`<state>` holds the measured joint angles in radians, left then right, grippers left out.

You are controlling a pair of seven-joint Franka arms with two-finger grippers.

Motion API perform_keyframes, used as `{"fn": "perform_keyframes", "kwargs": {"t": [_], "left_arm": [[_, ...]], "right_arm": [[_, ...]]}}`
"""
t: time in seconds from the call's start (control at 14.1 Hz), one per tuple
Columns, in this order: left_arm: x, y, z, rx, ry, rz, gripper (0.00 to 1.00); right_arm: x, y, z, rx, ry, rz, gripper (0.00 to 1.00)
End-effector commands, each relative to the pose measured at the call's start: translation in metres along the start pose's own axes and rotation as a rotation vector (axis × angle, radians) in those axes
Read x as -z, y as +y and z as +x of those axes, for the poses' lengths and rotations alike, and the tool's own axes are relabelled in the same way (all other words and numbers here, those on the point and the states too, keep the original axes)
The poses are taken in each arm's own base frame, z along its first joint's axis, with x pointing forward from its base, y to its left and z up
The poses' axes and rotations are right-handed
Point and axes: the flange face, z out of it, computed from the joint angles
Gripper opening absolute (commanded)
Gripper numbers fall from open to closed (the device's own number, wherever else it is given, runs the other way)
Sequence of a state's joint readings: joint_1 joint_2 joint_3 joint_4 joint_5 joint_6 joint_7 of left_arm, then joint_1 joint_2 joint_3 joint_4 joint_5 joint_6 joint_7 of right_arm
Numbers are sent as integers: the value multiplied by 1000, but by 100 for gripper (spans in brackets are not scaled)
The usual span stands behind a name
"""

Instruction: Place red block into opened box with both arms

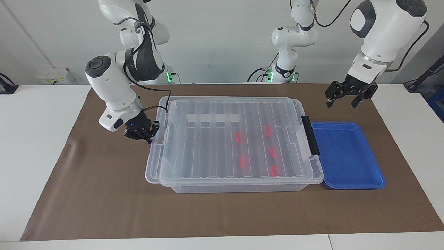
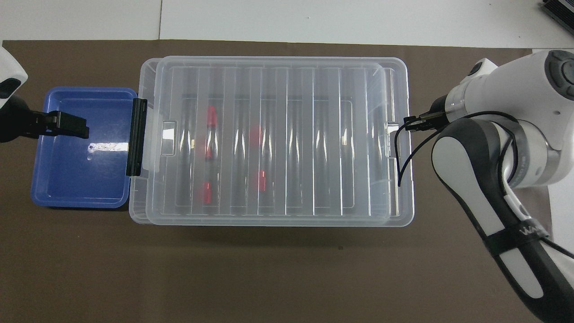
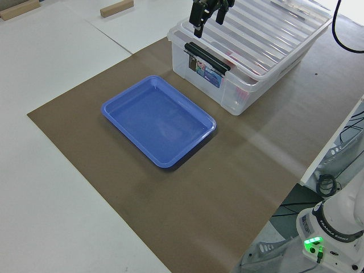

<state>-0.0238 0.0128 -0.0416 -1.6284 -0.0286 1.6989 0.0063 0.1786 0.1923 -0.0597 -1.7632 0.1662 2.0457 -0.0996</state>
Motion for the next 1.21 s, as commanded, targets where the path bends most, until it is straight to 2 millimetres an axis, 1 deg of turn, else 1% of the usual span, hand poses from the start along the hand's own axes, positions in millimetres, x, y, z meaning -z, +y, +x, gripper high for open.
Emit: {"fn": "perform_keyframes", "kwargs": {"t": [0.0,0.14,0.28,0.5,1.0,1.14], "left_arm": [[-2,-3,-2,0,5,3,100],[-2,-5,-2,-44,4,41,100],[-1,-9,-3,-30,-3,41,100],[-1,-4,-1,-46,12,43,100],[-2,-6,-1,-71,6,46,100],[-1,-10,-2,-117,4,45,100]], "right_arm": [[-4,-10,-3,-31,9,53,0],[-3,-9,-3,-32,10,55,0],[-3,-10,-3,-33,10,56,0],[-4,-11,-3,-34,9,66,0],[-4,-11,-3,-38,8,85,0],[6,0,-2,-28,14,38,0]]}}
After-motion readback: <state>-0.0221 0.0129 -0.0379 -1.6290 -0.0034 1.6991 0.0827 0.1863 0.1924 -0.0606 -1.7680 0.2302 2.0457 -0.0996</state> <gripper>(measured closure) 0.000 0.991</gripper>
